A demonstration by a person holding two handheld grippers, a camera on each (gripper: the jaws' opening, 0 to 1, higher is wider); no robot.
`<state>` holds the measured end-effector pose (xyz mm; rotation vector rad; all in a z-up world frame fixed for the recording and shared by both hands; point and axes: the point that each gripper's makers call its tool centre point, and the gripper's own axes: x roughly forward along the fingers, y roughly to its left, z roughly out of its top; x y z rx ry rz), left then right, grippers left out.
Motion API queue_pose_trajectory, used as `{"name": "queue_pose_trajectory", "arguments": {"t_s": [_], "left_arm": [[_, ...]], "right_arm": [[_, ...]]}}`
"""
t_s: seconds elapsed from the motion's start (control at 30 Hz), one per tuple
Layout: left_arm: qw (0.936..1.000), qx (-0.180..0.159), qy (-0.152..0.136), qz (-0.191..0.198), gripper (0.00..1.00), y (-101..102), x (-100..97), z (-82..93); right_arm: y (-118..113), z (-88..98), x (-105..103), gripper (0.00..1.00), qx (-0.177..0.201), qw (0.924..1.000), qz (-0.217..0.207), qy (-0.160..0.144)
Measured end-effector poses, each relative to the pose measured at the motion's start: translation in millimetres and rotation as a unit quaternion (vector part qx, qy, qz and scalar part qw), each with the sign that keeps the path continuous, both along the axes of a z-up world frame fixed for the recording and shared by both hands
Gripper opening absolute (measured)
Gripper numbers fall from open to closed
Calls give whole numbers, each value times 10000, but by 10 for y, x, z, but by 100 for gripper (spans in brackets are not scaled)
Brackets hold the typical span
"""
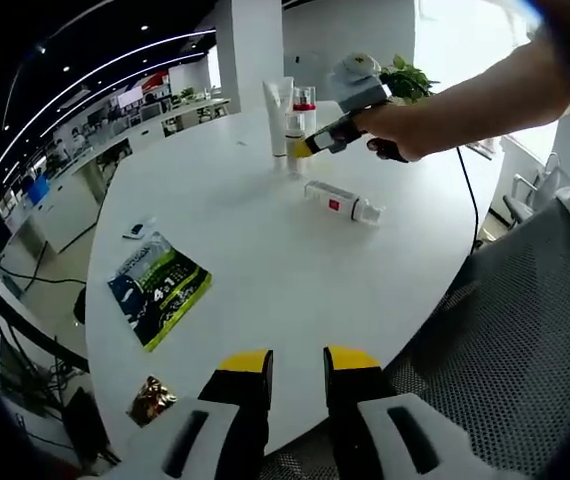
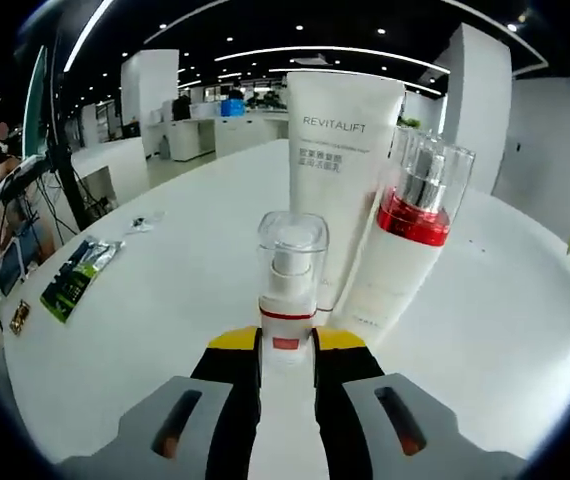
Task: Arrange the skincare products in the storage area until every visible bottle or jar stands upright without overlapping.
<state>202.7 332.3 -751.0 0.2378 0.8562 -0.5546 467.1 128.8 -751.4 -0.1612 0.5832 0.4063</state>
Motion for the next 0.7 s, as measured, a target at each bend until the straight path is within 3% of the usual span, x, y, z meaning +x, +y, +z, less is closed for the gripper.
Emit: {"name": "queue_pose_trajectory", "arguments": {"t_s": [0.47, 0.7], "left_arm": [[9999, 88, -38, -110, 21, -5, -5, -2], [9998, 130, 3, -164, 21, -7, -17, -23]], "right_arm": [[20, -84, -13, 17, 157, 9998, 19, 141], [39, -136, -2, 20, 67, 9994, 284, 167]]}}
